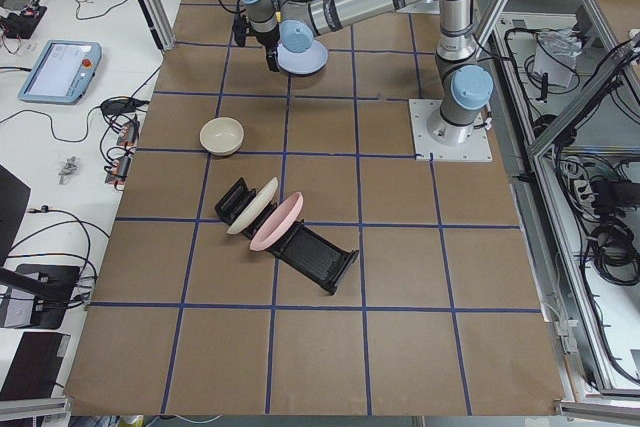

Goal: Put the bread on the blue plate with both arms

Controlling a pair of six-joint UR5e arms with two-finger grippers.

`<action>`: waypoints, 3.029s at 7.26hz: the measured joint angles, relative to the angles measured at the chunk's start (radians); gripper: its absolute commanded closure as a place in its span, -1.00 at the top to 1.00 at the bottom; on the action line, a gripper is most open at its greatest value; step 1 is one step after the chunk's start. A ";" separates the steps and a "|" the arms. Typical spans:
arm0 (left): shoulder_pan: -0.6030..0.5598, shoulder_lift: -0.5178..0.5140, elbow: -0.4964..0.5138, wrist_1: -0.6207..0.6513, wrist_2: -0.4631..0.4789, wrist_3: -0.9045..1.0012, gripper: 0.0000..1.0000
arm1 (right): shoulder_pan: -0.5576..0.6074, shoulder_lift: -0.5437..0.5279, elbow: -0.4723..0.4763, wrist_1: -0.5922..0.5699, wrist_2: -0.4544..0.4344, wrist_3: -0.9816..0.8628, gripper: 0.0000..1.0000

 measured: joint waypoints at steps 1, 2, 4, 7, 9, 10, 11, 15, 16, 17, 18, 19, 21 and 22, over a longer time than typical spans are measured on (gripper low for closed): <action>0.015 0.031 0.012 -0.036 0.045 0.026 1.00 | 0.040 0.036 -0.029 0.000 -0.025 0.061 -0.35; 0.013 0.064 0.036 -0.081 0.094 0.036 1.00 | 0.072 0.068 -0.050 -0.004 -0.039 0.127 -0.21; -0.027 0.114 0.104 -0.156 0.143 0.040 1.00 | 0.122 0.102 -0.053 -0.010 -0.047 0.250 1.00; -0.083 0.129 0.159 -0.195 0.163 0.046 1.00 | 0.112 0.091 -0.056 0.021 -0.120 0.266 1.00; -0.087 0.132 0.165 -0.195 0.161 0.064 1.00 | 0.037 0.003 -0.042 0.102 -0.197 0.156 1.00; -0.089 0.135 0.167 -0.195 0.148 0.061 1.00 | -0.032 -0.076 -0.031 0.168 -0.202 0.062 1.00; -0.091 0.140 0.168 -0.195 0.129 0.045 1.00 | -0.124 -0.168 -0.017 0.245 -0.176 -0.043 1.00; -0.088 0.157 0.206 -0.294 0.109 -0.057 1.00 | -0.483 -0.438 0.035 0.527 -0.035 -0.291 1.00; -0.088 0.157 0.212 -0.318 0.107 -0.063 1.00 | -0.520 -0.479 0.057 0.561 -0.002 -0.310 1.00; -0.088 0.158 0.212 -0.329 0.105 -0.065 1.00 | -0.535 -0.515 0.104 0.571 0.035 -0.318 1.00; -0.088 0.159 0.212 -0.334 0.103 -0.067 1.00 | -0.544 -0.553 0.155 0.567 0.054 -0.321 1.00; -0.089 0.161 0.211 -0.335 0.103 -0.069 1.00 | -0.549 -0.584 0.189 0.561 0.062 -0.323 1.00; -0.092 0.163 0.212 -0.340 0.112 -0.069 1.00 | -0.551 -0.602 0.209 0.556 0.065 -0.301 1.00; -0.092 0.166 0.214 -0.346 0.114 -0.069 1.00 | -0.551 -0.604 0.209 0.550 0.065 -0.223 1.00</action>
